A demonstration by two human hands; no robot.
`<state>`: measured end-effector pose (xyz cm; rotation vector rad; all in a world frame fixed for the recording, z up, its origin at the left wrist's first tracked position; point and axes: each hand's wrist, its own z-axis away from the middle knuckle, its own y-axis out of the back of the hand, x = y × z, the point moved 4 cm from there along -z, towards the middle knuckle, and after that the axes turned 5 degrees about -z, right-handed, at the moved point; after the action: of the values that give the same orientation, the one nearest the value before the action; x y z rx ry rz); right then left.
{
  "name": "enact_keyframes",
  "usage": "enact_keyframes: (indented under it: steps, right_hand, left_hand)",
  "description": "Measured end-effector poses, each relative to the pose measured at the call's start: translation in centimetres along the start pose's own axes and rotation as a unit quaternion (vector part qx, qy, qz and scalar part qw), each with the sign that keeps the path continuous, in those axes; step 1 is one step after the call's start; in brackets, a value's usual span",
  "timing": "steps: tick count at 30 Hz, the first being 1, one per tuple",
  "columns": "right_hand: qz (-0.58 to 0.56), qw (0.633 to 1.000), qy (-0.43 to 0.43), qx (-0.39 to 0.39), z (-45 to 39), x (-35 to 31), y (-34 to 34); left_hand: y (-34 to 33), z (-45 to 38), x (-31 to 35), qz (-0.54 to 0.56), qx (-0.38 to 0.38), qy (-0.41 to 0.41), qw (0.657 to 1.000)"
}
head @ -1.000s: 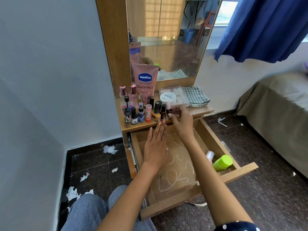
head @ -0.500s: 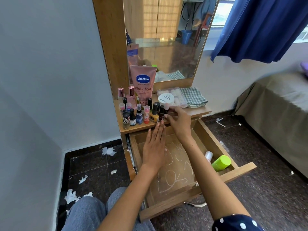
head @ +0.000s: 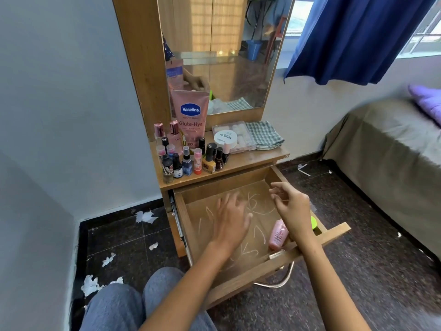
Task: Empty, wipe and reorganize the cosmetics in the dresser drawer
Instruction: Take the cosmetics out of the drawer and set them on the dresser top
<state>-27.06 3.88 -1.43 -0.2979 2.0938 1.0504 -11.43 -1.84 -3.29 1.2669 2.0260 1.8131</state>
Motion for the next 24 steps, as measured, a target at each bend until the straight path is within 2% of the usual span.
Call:
enact_keyframes:
  steps: [2,5,10,14,18,21,24]
  right_hand:
    - [0.000,1.000,-0.007,0.012,0.7,0.4,0.6]
    - [-0.012,0.999,-0.013,0.043,1.0,0.2,1.0]
    - [-0.017,0.995,-0.032,0.092,1.3,-0.1,1.4]
    - [-0.021,0.994,-0.039,0.105,1.3,-0.1,1.6]
    - [-0.011,0.995,-0.025,0.098,1.3,-0.2,1.6]
    - [-0.009,0.996,-0.016,0.091,1.2,-0.4,1.6]
    - [-0.001,0.997,-0.004,0.079,1.3,-0.8,1.3]
  left_hand:
    - [-1.5,-0.3,1.5,0.030,-0.058,0.017,0.998]
    - [-3.7,-0.6,3.5,0.009,-0.142,0.026,0.989]
    - [-5.7,-1.1,6.0,-0.024,-0.210,0.026,0.977]
    - [-5.7,-1.9,6.7,-0.040,-0.197,0.025,0.979]
    - [-4.3,-2.1,5.1,-0.025,-0.159,0.059,0.985]
    - [-3.4,-1.7,2.6,0.024,-0.119,0.098,0.988]
    - [-2.2,-1.2,-0.2,0.114,-0.048,0.144,0.982]
